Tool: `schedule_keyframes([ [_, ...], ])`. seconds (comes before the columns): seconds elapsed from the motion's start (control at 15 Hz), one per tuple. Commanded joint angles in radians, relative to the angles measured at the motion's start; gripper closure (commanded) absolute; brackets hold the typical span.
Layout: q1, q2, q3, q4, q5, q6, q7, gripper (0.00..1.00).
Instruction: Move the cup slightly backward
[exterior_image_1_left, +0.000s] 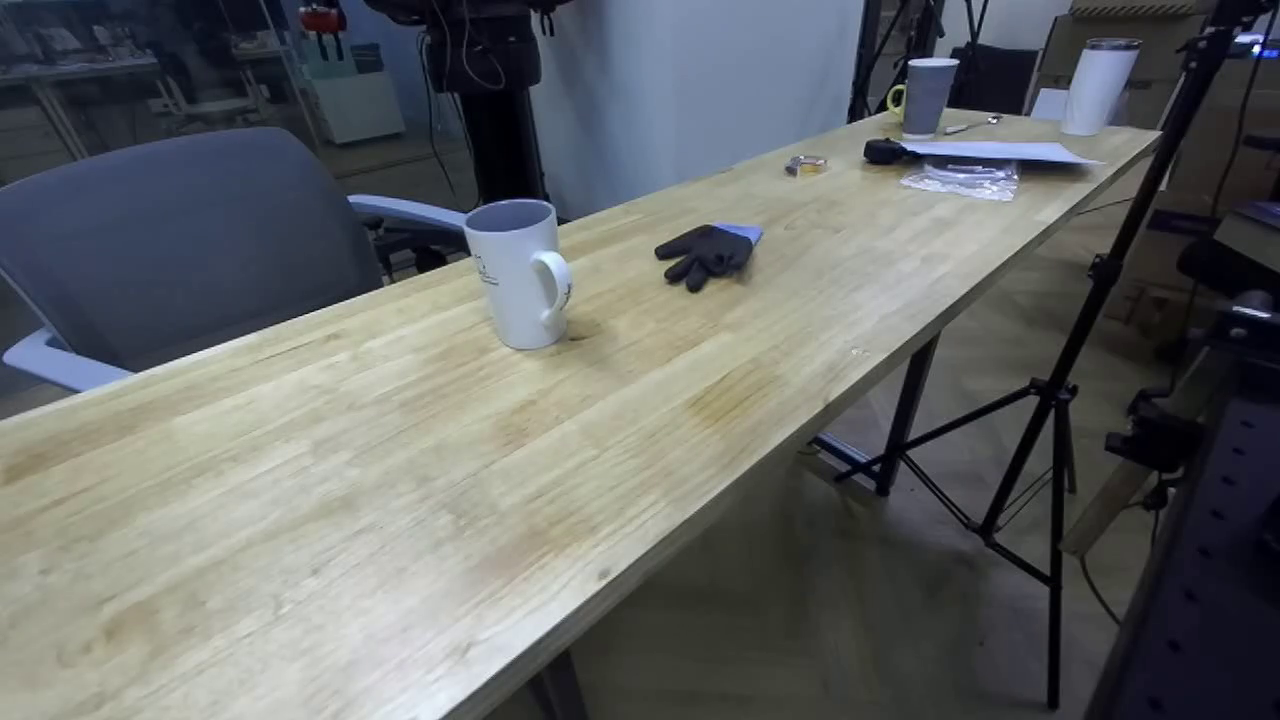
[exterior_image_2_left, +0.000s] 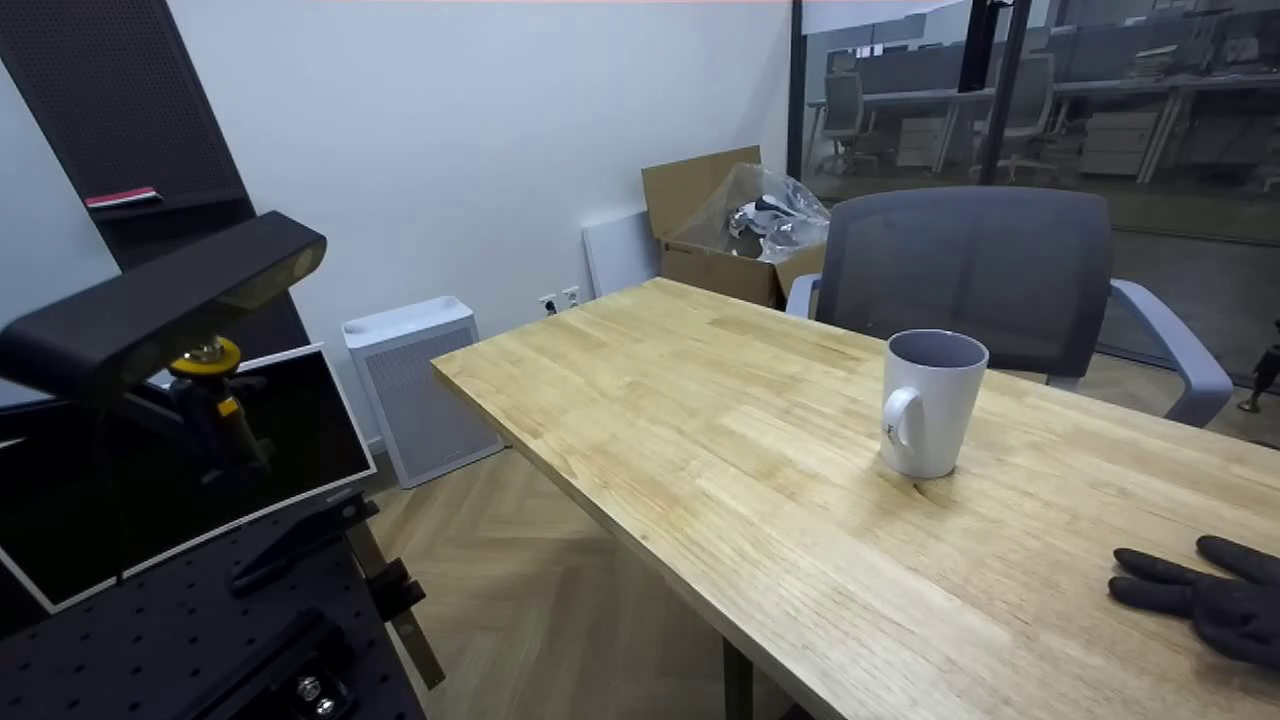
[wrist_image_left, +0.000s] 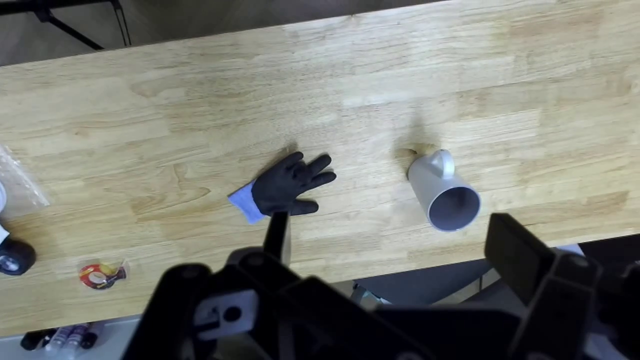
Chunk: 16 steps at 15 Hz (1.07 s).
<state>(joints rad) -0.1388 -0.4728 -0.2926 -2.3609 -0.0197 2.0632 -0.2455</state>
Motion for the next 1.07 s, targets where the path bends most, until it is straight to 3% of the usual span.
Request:
schedule_keyframes([
  [0.0,0.033,0.039,-0.029,0.056,0.089,-0.102,-0.097,0.0],
  [0.33,0.047,0.096,-0.037,0.075,0.103,-0.085,-0.114,0.0],
  [0.73,0.072,0.302,-0.06,0.213,0.281,-0.319,-0.346,0.0],
  [0.87,0.048,0.383,-0.033,0.274,0.268,-0.396,-0.359,0.0],
  [1.0,0.027,0.44,0.002,0.31,0.2,-0.343,-0.309,0.0],
])
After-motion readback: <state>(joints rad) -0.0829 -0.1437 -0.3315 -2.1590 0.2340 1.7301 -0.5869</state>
